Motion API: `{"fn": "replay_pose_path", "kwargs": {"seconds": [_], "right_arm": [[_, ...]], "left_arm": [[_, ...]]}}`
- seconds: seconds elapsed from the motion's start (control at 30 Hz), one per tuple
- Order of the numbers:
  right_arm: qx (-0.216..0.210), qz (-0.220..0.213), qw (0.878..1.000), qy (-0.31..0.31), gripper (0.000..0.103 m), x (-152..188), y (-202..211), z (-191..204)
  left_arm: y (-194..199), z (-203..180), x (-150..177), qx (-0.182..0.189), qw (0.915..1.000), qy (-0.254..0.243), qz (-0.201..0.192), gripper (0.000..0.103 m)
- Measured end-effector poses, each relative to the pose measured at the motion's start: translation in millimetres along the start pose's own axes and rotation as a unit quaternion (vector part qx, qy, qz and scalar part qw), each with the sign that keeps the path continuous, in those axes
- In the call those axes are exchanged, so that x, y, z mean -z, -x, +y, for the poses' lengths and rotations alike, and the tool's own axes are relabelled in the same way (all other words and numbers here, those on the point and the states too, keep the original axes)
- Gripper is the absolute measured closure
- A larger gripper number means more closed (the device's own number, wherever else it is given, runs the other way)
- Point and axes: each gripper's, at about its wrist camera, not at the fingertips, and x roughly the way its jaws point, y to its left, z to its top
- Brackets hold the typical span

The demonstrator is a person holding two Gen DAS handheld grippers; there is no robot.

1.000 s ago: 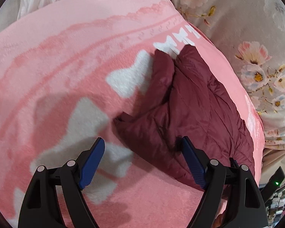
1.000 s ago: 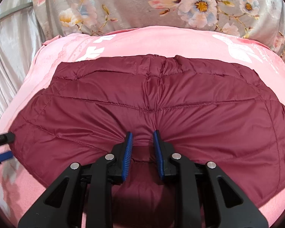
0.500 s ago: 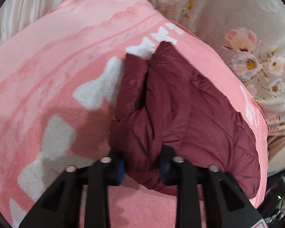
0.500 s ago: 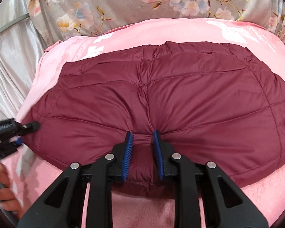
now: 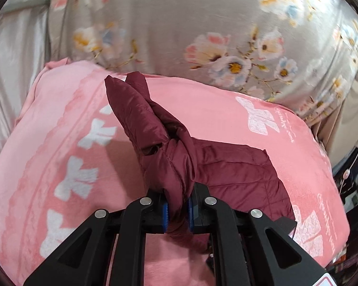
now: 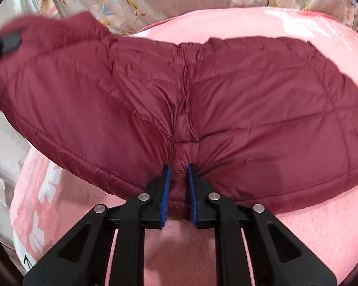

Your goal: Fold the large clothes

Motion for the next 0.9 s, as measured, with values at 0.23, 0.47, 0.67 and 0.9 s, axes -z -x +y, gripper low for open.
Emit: {"fn": "replay_pose_path", "kwargs": {"seconds": [0.23,0.47,0.67,0.9], "right_arm": [[0.024,-0.048,0.998,-0.012,0.091,2.7,71.4,-32.4],[0.09,-0.073,0.991,-0.071,0.089,23.4,123.0,-110.7],[0.11,-0.081,0.983,-0.122,0.089,39.2,142.4,-161.4],[0.077,-0.122,0.984,-0.104,0.072,14.4,162.0,-157.8]], "left_arm": [[-22.5,-75.7,-2.0,-0.005,0.9984,-0.049,0.028,0.095],[-88.0,-157.4,31.7,0.004,0.9897,-0.097,0.105,0.094],[-144.5,-195.8,85.6,-0.015,0.9763,-0.125,0.176,0.09],[-89.0,-172.3,62.1,0.06,0.9842,-0.077,0.148,0.058]]}}
